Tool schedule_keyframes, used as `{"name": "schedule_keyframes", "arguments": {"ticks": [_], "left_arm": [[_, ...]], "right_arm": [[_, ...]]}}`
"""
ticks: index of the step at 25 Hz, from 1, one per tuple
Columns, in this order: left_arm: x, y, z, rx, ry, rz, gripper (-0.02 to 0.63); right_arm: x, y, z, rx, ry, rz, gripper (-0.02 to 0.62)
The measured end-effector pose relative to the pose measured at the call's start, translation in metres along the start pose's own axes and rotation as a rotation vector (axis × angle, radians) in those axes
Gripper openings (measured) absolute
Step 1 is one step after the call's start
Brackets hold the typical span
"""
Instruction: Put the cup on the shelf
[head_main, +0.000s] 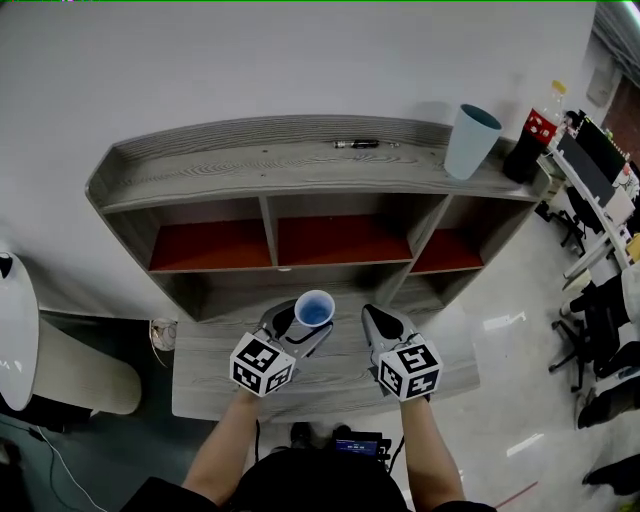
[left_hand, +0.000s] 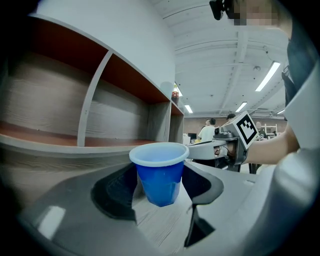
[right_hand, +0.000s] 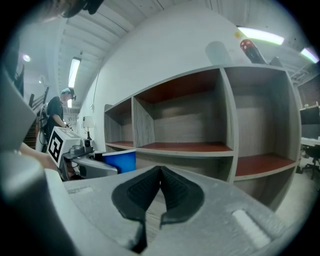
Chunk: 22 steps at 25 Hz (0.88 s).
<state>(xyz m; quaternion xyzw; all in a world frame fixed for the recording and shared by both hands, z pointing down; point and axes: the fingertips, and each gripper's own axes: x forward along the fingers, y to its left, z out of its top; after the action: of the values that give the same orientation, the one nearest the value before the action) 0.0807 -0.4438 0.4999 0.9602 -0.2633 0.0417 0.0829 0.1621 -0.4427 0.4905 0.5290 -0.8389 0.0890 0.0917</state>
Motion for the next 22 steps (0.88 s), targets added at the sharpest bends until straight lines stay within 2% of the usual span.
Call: {"name": "schedule_keyframes", "arguments": {"ticks": [9, 22], "left_arm": [[0.008, 0.002, 0.011, 0.007, -0.009, 0.081, 0.287], [0.010, -0.001, 0.012, 0.026, 0.006, 0.105, 0.285]], "right_arm": [[0.001, -0.014, 0.011, -0.022, -0.015, 0.066, -0.002], [0.001, -0.014, 0.011, -0.016, -0.025, 0.108, -0.002]]}}
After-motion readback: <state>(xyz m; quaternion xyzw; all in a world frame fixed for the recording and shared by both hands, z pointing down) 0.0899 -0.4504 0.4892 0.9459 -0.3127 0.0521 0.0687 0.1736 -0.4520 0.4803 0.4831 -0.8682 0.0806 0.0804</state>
